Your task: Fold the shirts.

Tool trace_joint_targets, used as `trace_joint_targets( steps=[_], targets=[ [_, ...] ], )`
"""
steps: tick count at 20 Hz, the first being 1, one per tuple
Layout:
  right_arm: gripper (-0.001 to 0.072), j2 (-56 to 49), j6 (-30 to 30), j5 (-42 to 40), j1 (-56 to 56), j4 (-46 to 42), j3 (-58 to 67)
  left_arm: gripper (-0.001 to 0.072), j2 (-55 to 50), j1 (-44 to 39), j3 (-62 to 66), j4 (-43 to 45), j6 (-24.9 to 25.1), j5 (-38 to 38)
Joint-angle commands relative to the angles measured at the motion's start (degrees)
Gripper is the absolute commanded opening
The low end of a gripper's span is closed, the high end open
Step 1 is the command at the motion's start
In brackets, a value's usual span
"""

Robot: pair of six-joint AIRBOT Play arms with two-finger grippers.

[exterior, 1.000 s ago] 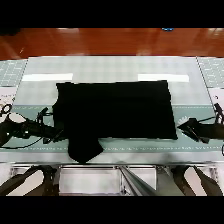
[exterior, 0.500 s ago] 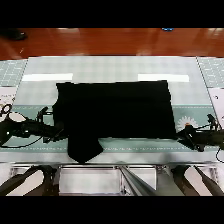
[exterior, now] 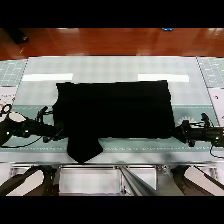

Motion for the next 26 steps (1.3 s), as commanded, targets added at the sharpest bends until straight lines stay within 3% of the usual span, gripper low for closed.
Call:
trace_joint_targets(
  steps=[1,7,11,16,26],
  targets=[
    [0.0025,-4.24,-7.39,-0.57,-0.07,5.62,0.11,0.002,-0.04,0.02,0.13,0.28,-0.02,0.83],
    [0.0024,-3.34,-7.37,4.02,0.98,4.37,7.89,0.002,-0.07,0.0,7.63,0.26,-0.02,-0.26],
    [0.0024,-3.48,-2.03,0.02,12.57,1.29,18.18,0.002,-2.03,0.0,16.26,-1.51,-0.02,0.63],
    [0.0024,-12.66,4.92,-2.47,18.29,-1.42,35.06,0.002,-14.49,-0.26,31.45,-4.04,-0.02,-1.57],
    [0.0025,-30.16,6.4,-3.19,23.26,0.98,54.23,0.002,-35.63,-2.49,57.79,-4.83,-3.06,-3.26]
  ],
)
